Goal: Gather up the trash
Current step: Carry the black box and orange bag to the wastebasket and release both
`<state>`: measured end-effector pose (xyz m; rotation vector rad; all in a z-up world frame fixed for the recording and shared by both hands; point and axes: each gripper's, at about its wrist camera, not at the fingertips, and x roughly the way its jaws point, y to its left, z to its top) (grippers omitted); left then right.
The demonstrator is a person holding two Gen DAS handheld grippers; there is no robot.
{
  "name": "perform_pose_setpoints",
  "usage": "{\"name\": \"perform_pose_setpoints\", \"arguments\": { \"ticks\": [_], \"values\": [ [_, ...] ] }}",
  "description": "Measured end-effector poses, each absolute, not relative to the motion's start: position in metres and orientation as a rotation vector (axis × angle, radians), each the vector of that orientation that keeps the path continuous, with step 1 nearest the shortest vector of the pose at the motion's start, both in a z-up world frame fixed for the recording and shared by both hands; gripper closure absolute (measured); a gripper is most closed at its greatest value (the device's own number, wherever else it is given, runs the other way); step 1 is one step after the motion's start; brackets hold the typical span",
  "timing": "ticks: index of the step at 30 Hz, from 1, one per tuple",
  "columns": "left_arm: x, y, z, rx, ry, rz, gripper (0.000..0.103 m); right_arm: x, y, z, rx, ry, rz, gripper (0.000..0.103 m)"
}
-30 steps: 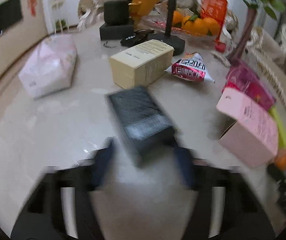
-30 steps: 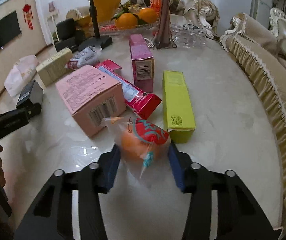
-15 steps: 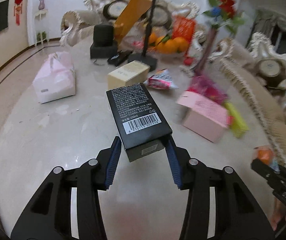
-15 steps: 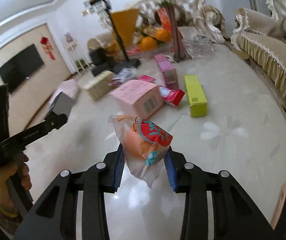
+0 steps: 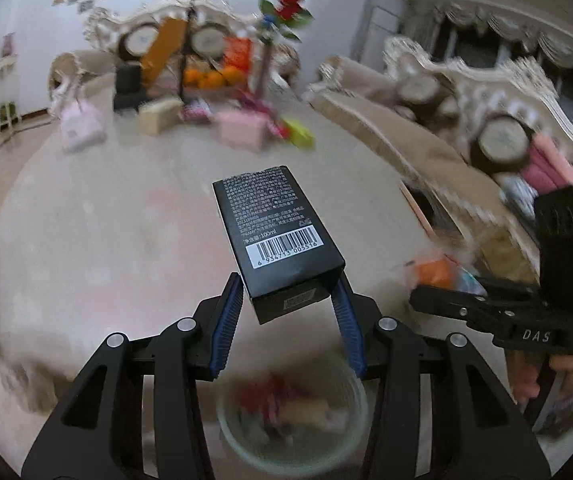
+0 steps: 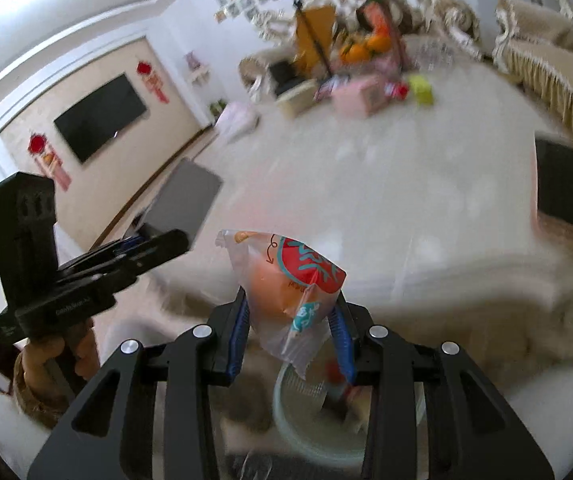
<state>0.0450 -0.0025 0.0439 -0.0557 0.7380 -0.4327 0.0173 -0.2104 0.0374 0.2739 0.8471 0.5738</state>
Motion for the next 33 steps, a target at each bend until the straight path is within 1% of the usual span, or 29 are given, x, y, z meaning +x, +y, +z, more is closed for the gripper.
{"name": "perform_pose_setpoints", "arguments": {
  "ticks": [4,8,11,16,21,26,27,28,29,30,31,33],
  "values": [
    [0.009,-0.013,0.005,-0.04,0.863,-0.45,0.058,-0.005,-0.2,0.009,0.279,0.959,0.584,0.068],
    [-0.001,-0.025,-0.043,-0.015,0.978,-0.441,0.058,0.004,-0.193,-0.031,0.254,1.06,0.518,0.068],
    [0.009,-0.031,-0.091,0.0,1.099,-0.436,0.058,0.02,-0.184,-0.062,0.171,1.121,0.469,0.068],
    [0.039,-0.029,-0.146,-0.026,1.22,-0.394,0.058,0.036,-0.18,-0.109,0.137,1.225,0.412,0.068],
    [0.045,-0.034,-0.169,-0.022,1.266,-0.411,0.058,0.039,-0.169,-0.125,0.107,1.263,0.397,0.068],
    [0.046,-0.04,-0.175,-0.031,1.266,-0.42,0.056,0.037,-0.168,-0.13,0.087,1.268,0.407,0.068],
    [0.045,-0.041,-0.175,-0.031,1.268,-0.416,0.049,0.036,-0.165,-0.133,0.093,1.266,0.41,0.068],
    [0.044,-0.042,-0.175,-0.026,1.266,-0.407,0.035,0.036,-0.167,-0.135,0.103,1.27,0.411,0.064],
    [0.043,-0.042,-0.176,-0.018,1.26,-0.397,0.031,0.036,-0.168,-0.138,0.105,1.276,0.408,0.054],
    [0.043,-0.044,-0.175,-0.009,1.254,-0.388,0.027,0.035,-0.171,-0.138,0.099,1.275,0.398,0.049],
    [0.043,-0.045,-0.175,-0.003,1.252,-0.381,0.025,0.034,-0.172,-0.136,0.091,1.26,0.384,0.042],
    [0.043,-0.046,-0.175,0.01,1.254,-0.364,0.025,0.032,-0.178,-0.132,0.094,1.237,0.37,0.04]
  ]
}}
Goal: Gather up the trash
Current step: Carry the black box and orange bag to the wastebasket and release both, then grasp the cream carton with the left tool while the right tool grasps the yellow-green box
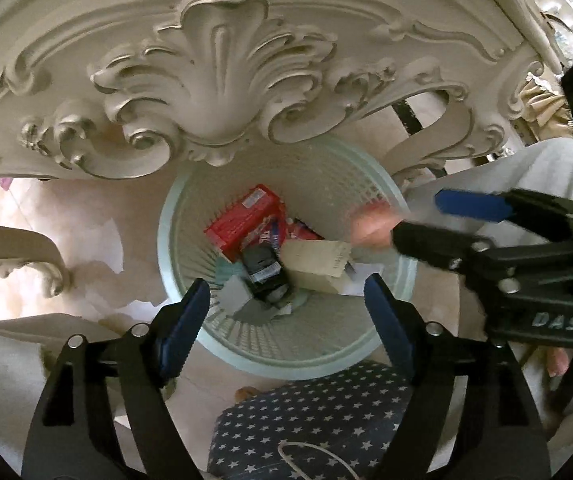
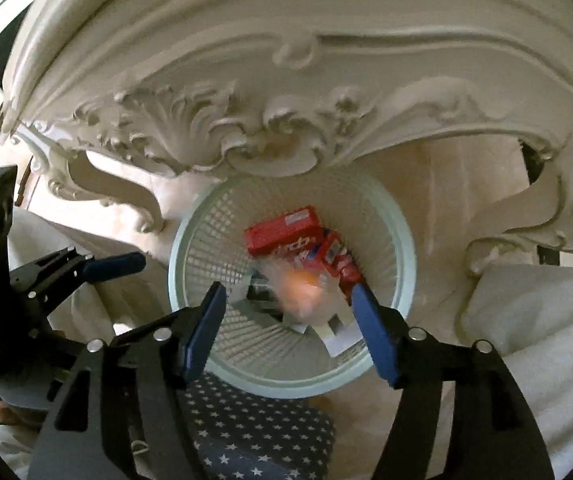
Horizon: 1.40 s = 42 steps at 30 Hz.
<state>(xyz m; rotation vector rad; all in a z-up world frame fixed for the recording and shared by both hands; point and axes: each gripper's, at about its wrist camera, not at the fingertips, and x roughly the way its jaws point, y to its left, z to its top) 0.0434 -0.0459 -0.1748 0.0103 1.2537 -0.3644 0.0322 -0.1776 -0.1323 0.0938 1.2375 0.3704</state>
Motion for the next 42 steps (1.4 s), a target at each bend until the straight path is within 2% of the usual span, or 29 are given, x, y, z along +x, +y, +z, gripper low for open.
{"name": "perform_pose_setpoints", "arguments": {
  "ticks": [12,16,21,26,28,29,31,38,40,42],
  "values": [
    [0.036,-0.041,-0.162,0.063,1.22,-0.354,0.025,0.024,-0.182,-0.121,0.063,1.225,0.366,0.04],
    [0.027,-0.045,-0.148,0.089,1.186,-0.405,0.025,0.016,-0.174,-0.1,0.019,1.19,0.436,0.04],
    [0.013,-0.048,-0.097,0.108,1.082,-0.539,0.025,0.013,-0.174,-0.046,0.043,1.071,0.534,0.04],
    [0.022,-0.028,-0.02,0.055,0.934,-0.599,0.025,0.05,-0.209,0.025,0.134,0.831,0.449,0.04],
    [0.036,-0.018,0.003,0.049,0.872,-0.569,0.025,0.075,-0.225,0.044,0.172,0.762,0.379,0.038],
    [0.045,-0.012,0.014,0.051,0.839,-0.552,0.025,0.087,-0.23,0.051,0.179,0.733,0.341,0.033],
    [0.076,0.001,0.033,0.073,0.766,-0.486,0.025,0.123,-0.242,0.063,0.179,0.676,0.271,0.033],
    [0.224,0.049,0.058,0.104,0.702,-0.223,0.025,0.231,-0.249,0.064,0.116,0.695,0.11,0.033],
    [0.266,0.058,0.063,0.115,0.677,-0.165,0.019,0.256,-0.245,0.057,0.084,0.711,0.074,0.033],
    [0.298,0.062,0.065,0.131,0.672,-0.123,0.018,0.28,-0.244,0.051,0.055,0.745,0.051,0.033]
  ]
}}
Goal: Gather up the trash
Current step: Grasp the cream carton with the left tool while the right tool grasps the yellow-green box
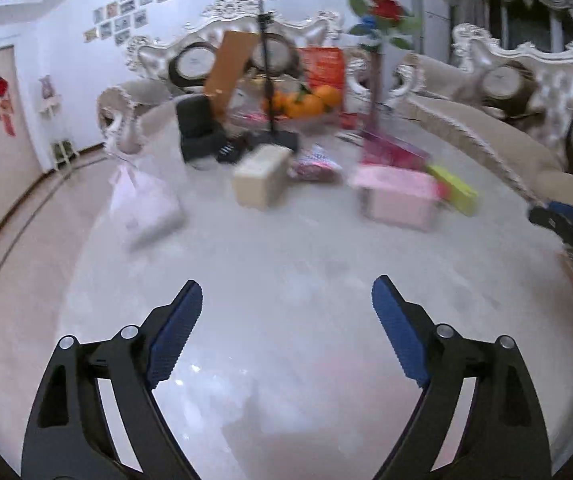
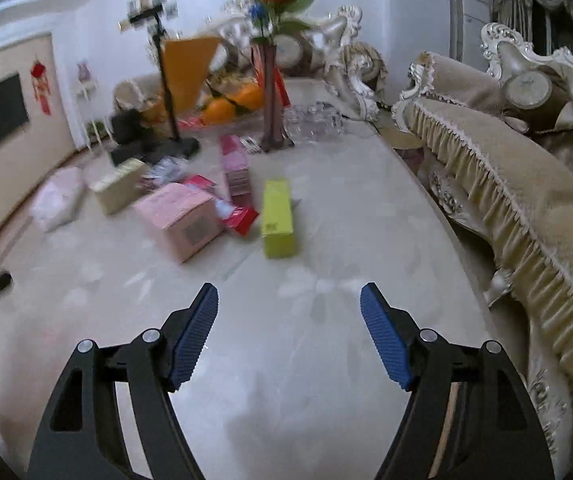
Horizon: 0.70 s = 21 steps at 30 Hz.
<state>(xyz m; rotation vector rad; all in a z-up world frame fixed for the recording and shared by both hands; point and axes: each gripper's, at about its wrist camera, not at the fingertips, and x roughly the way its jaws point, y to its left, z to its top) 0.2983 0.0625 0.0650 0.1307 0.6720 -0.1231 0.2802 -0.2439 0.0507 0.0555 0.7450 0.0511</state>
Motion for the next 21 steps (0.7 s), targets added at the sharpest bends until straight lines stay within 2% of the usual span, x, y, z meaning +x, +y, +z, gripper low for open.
{"name": "perform_pose_setpoints", "arguments": {
  "ticks": [6,11,15,21],
  "values": [
    [0.373,0.07,0.047,0.104,0.762,-0.092,0.018,0.332,-0.238,0.023,-0.009,0.845,0.001,0.033],
    [0.408,0.066,0.031,0.105,0.782,-0.116,0.018,0.356,-0.243,0.006,0.043,0.919,0.031,0.033],
    [0.437,0.061,0.025,0.14,0.791,-0.123,0.018,0.369,-0.238,0.01,0.032,0.887,0.04,0.033],
    [0.488,0.068,0.02,0.153,0.836,-0.087,0.018,0.386,-0.232,0.003,0.009,0.938,0.051,0.033]
  ]
}}
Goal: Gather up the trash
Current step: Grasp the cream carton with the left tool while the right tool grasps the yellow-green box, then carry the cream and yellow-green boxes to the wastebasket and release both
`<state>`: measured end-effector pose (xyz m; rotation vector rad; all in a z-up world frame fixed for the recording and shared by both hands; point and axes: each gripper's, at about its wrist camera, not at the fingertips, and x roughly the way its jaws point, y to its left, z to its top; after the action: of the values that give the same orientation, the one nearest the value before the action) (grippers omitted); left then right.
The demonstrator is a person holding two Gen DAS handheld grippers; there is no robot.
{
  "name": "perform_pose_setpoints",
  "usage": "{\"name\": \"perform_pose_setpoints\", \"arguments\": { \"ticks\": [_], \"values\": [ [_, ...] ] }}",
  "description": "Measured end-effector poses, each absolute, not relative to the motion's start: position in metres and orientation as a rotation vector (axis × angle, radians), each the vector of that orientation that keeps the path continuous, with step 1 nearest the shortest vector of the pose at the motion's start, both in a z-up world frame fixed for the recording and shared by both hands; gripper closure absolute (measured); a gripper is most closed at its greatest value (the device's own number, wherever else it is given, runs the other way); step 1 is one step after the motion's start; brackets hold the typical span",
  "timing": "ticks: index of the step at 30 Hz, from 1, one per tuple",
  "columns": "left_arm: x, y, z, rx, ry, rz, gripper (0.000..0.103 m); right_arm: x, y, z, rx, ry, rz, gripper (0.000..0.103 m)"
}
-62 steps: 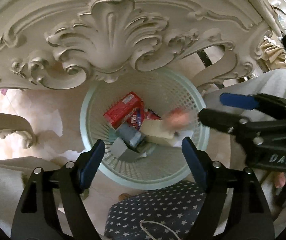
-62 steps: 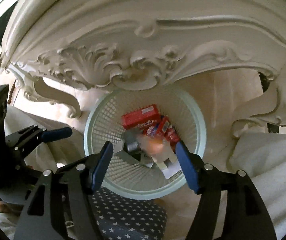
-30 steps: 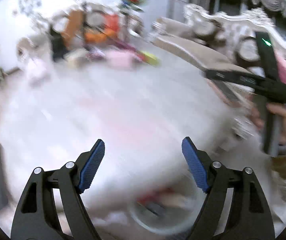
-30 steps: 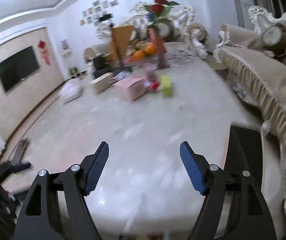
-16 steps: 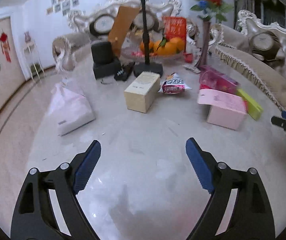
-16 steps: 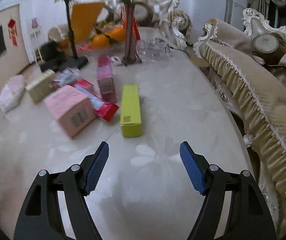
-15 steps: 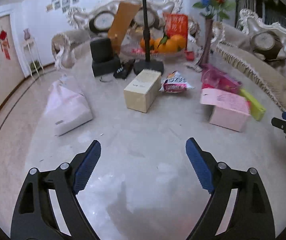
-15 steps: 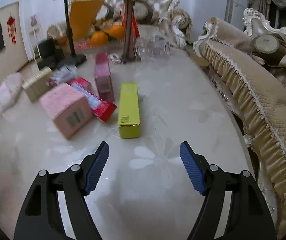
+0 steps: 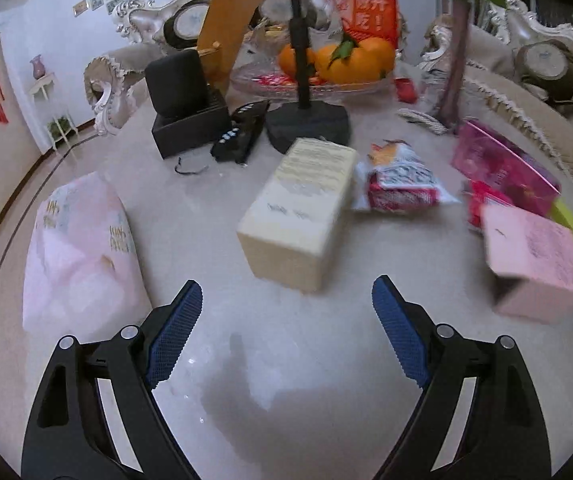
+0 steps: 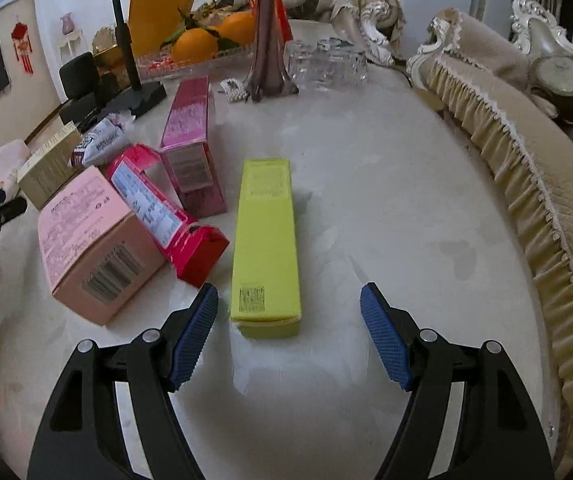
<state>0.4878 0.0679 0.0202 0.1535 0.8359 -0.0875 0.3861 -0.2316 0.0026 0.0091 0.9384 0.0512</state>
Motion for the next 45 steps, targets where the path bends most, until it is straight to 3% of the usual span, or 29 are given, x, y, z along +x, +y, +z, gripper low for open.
{"name": "perform_pose_setpoints", "arguments": {
  "ticks": [10,11,12,13,24,29,38,45],
  "values": [
    [0.534,0.062,0.005,0.176,0.872,-0.079,0.02,0.403,-0.232,0.0,0.014,0.947,0.031,0.034],
    [0.535,0.06,0.003,0.184,0.891,-0.076,0.028,0.402,-0.231,0.0,0.01,0.945,0.034,0.04],
    [0.534,0.057,0.002,0.193,0.902,-0.083,0.045,0.401,-0.23,0.001,0.004,0.939,0.036,0.049],
    [0.532,0.055,0.002,0.207,0.897,-0.073,0.047,0.4,-0.227,0.003,-0.009,0.927,0.047,0.076],
    [0.484,0.072,0.035,0.052,0.83,-0.073,0.054,0.379,-0.244,0.008,0.09,0.906,0.029,0.076],
    [0.427,0.068,0.072,0.026,0.75,-0.115,0.054,0.337,-0.243,0.045,0.146,0.823,0.098,0.076],
    [0.255,0.037,0.095,0.041,0.653,-0.256,0.054,0.179,-0.244,0.078,0.224,0.696,0.332,0.076],
    [0.081,0.026,0.083,-0.004,0.644,-0.383,0.054,0.044,-0.245,0.057,0.262,0.799,0.468,0.076]
  ]
}}
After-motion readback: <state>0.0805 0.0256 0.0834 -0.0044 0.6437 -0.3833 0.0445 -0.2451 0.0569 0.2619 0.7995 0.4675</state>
